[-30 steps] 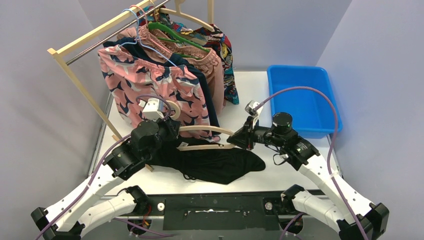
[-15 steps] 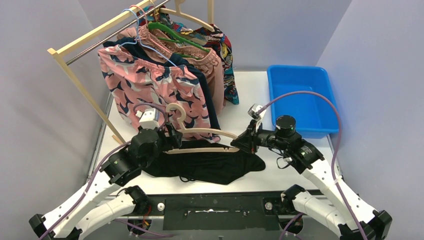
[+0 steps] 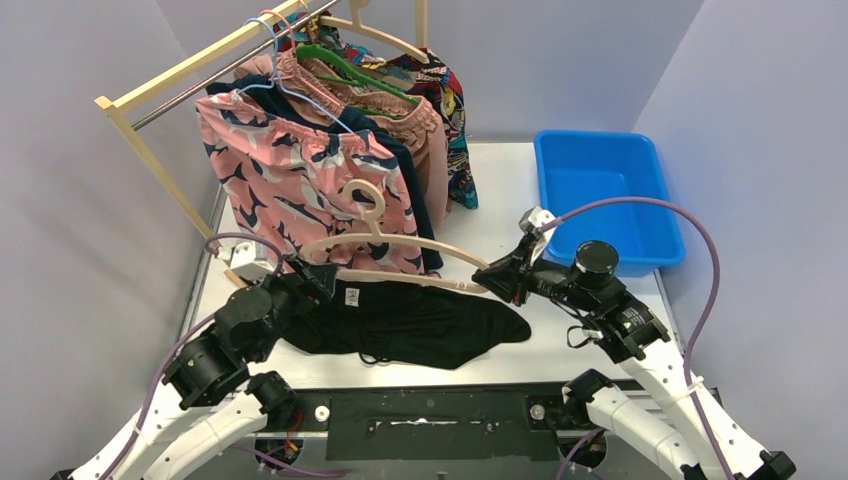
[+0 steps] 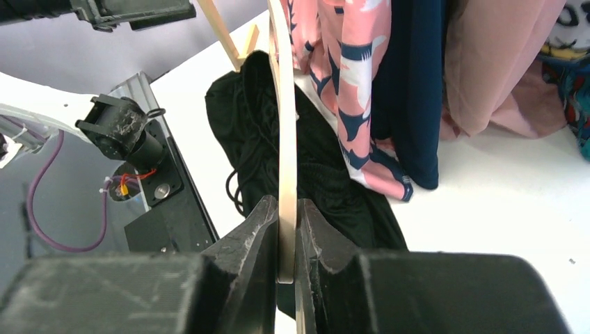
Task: Remove the shorts from the hanger
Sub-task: Remove the shorts from the hanger, then place the hanger on the clothes rod.
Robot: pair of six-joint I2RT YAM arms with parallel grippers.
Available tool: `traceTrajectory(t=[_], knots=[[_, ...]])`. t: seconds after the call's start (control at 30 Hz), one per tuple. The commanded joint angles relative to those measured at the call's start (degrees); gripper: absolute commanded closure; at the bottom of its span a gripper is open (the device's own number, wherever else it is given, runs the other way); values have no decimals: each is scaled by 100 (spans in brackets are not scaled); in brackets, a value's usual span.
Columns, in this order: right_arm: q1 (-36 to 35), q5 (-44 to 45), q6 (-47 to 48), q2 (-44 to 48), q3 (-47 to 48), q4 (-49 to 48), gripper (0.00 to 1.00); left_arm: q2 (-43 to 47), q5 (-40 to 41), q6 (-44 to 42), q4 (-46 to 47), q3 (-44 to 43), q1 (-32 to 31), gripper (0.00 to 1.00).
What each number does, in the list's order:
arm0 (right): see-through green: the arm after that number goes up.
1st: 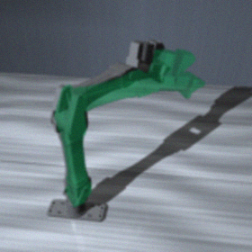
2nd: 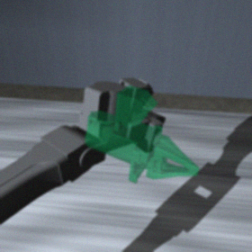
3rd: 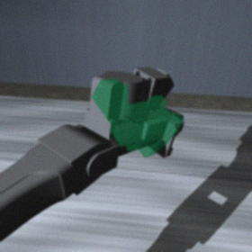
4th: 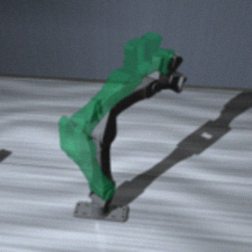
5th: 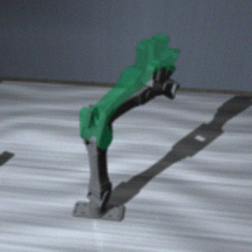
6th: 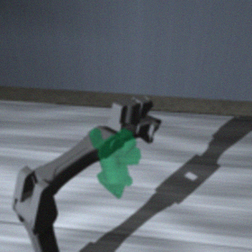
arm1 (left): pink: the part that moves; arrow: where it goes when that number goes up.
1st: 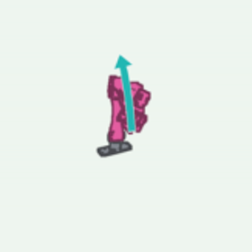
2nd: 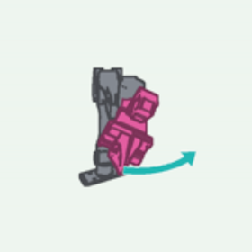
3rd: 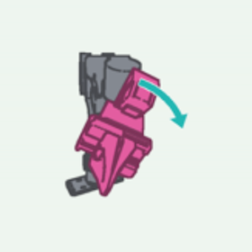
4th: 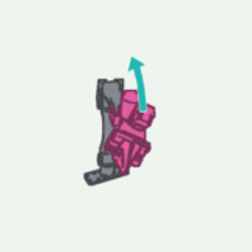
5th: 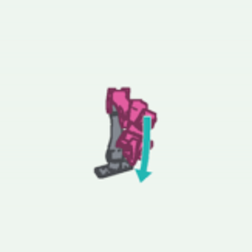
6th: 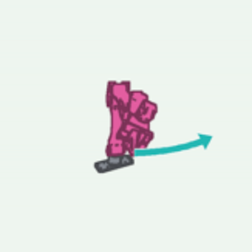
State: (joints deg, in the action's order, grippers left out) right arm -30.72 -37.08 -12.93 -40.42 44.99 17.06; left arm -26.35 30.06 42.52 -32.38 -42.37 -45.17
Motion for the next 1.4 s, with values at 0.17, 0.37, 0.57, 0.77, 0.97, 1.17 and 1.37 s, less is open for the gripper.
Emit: traceTrajectory(t=[0.17, 0.37, 0.57, 0.77, 0.97, 1.17, 1.37], knots=[[23, 42, 449, 409, 98, -1753, 100, 402, 1441, 748, -775, -5, 9, 31], [14, 212, 588, 44, 319, -2643, 100, 420, 1611, 945, -889, 86, 8, 31], [-257, 336, 35, -641, 503, -3903, 100, 503, 1416, 868, -702, 320, 8, 31], [-1370, 1162, 591, -1696, 1395, -3897, 100, 369, 948, 617, -333, 449, 11, 31], [-1732, 1740, 635, -2520, 2269, -4135, 100, 139, 513, 507, -58, 655, 8, 31], [-1898, 2042, 563, -3050, 2893, -4037, 100, 17, 212, 494, 58, 762, 8, 31], [-2181, 2157, 666, -3790, 3922, -3123, 100, -124, 121, 397, 255, 818, 8, 31]])
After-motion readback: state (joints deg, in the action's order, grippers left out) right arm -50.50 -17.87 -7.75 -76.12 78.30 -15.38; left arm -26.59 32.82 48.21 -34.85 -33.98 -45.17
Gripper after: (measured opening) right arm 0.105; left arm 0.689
